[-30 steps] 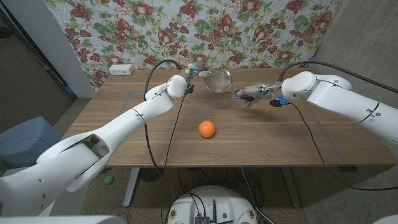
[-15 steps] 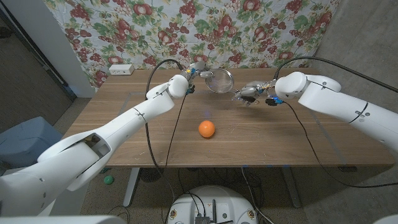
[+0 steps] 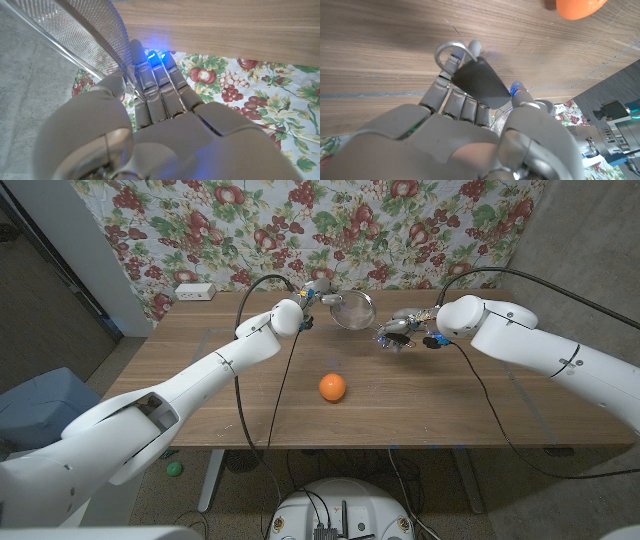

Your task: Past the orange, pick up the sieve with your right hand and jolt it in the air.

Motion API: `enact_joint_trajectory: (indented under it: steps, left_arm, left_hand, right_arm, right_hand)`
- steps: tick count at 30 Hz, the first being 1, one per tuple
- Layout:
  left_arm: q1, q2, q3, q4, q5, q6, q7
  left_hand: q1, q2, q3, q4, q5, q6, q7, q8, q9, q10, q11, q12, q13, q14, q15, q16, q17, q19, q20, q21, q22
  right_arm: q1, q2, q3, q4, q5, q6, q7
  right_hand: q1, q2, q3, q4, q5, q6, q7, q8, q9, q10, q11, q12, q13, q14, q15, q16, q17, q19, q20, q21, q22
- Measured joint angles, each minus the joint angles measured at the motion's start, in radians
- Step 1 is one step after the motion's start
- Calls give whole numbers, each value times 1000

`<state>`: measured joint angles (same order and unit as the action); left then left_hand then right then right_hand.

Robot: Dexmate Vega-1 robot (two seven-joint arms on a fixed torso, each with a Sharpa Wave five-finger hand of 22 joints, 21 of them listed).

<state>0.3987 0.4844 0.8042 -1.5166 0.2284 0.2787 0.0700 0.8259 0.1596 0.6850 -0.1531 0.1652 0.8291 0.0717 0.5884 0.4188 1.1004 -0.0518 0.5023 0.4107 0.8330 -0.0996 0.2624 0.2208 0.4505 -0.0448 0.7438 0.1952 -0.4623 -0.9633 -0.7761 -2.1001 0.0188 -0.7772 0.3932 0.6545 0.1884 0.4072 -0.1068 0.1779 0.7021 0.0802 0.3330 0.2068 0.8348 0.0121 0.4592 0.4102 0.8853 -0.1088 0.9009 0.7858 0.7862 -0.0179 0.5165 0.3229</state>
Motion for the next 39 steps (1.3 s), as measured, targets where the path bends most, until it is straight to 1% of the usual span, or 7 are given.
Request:
enact_joint_trajectory:
  steps: [7,13,27,28,29,31,39]
  left_arm:
    - [-3,0,0,7,-1,-3,0]
    - [-4,-1,0,10,-3,-9,-1]
    - [-6,0,1,21,-5,-18,-1]
    - [-7,0,1,22,-5,-19,-1]
    - [-7,0,1,22,-6,-19,-1]
    - [-7,-1,1,23,-6,-20,-1]
    - [-8,-3,1,27,-10,-21,-1]
  left_hand:
    - [0,0,0,0,5,0,0,0,0,0,0,0,0,1,1,0,0,0,0,8,0]
    - [-2,2,0,0,5,0,0,0,0,0,0,0,6,1,1,0,0,0,0,8,0]
    - [-6,6,0,0,5,0,0,4,0,0,0,-7,6,1,2,-4,0,-4,-4,16,0]
    - [-6,6,0,0,5,0,0,4,0,0,0,-7,6,1,2,-4,0,-4,-4,16,0]
    - [-6,6,0,0,5,0,0,4,0,0,0,-7,6,1,2,-4,0,-4,-4,16,0]
    - [-6,6,0,0,5,0,0,4,0,2,2,-7,6,2,2,-4,0,-4,-4,16,0]
    - [-5,5,0,0,5,0,0,3,0,2,2,-18,2,-2,1,-4,0,-4,-4,21,0]
  right_arm:
    - [12,11,-10,8,-8,-16,4]
    - [33,25,-29,22,-13,-27,10]
    - [76,41,-57,51,-13,-57,51]
    - [77,42,-57,54,-5,-56,56]
    - [77,42,-57,56,-5,-56,56]
    - [79,43,-54,64,10,-49,63]
    - [76,43,-33,92,52,-28,75]
  right_hand:
    - [19,-8,-1,23,16,83,-13,4,16,115,-15,125,134,67,-27,202,258,39,-18,127,92]
    - [60,-15,9,13,19,142,-43,29,55,176,-31,257,294,131,-49,325,427,64,-43,215,124]
    - [79,-34,3,19,41,177,-68,63,160,238,-60,525,626,214,-79,403,438,100,-89,366,162]
    - [79,-34,3,19,41,177,-68,68,167,255,-74,542,650,218,-76,403,438,100,-89,375,162]
    - [79,-34,3,19,41,177,-68,71,175,316,-118,560,675,219,-76,403,438,107,-89,385,162]
    - [79,-34,-3,25,41,181,-72,79,190,328,-142,585,714,225,-71,403,438,116,-92,401,162]
    - [79,-34,-20,42,48,189,-81,118,253,316,-158,651,775,228,-68,451,438,112,-98,444,162]
